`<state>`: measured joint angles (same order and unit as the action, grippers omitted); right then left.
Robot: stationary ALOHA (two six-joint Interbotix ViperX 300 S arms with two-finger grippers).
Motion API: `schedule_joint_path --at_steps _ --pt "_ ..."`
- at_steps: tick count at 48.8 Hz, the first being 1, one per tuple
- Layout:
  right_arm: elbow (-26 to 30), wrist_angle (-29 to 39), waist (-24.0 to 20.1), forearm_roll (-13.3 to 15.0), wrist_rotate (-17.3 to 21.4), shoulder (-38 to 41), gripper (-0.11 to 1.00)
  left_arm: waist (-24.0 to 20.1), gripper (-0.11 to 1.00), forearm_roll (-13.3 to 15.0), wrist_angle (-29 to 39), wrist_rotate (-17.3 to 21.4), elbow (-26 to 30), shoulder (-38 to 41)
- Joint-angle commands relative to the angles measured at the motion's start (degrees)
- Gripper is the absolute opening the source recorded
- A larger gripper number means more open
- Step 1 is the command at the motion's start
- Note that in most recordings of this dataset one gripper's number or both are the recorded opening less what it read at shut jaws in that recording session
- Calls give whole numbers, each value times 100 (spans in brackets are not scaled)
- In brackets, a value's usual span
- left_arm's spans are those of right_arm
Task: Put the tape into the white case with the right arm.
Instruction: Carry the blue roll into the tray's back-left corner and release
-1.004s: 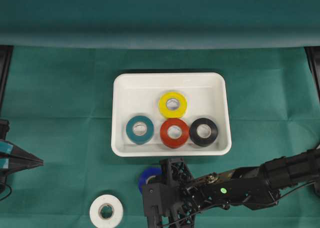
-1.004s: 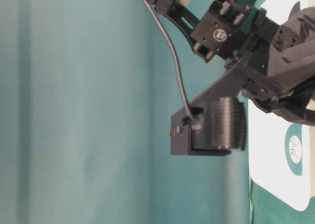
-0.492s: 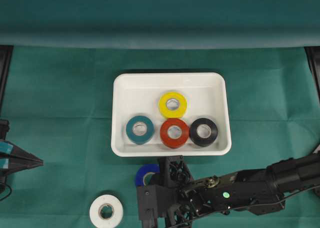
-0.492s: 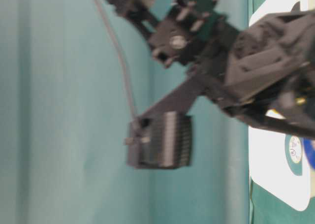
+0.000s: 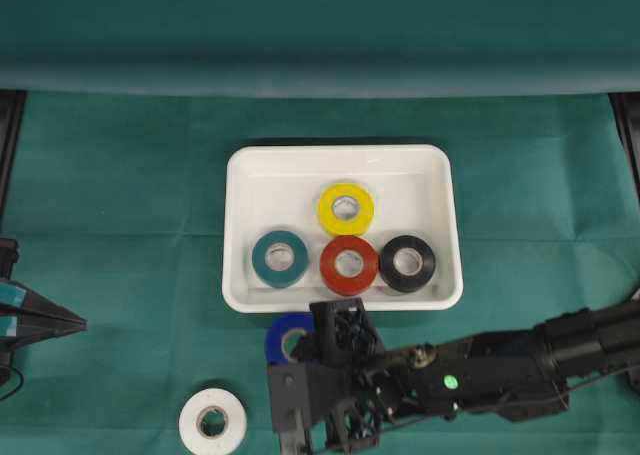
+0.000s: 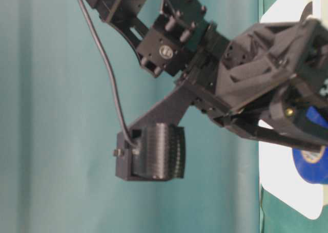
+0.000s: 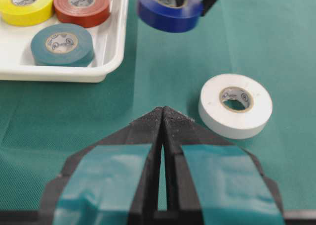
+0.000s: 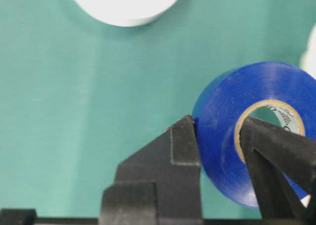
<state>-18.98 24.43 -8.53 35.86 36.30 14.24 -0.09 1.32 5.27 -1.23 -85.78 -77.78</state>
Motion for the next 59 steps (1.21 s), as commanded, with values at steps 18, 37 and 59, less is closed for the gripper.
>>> schedule_joint_path --at_steps 18,37,59 --pt "149 -571 1362 369 -35 -325 1 -9 0 9 -62 9 53 44" --pt "141 -1292 2303 369 -53 -255 1 -9 0 9 -53 9 53 44" --pt "158 -1582 2338 448 -483 -123 1 -9 0 0 -62 9 53 44"
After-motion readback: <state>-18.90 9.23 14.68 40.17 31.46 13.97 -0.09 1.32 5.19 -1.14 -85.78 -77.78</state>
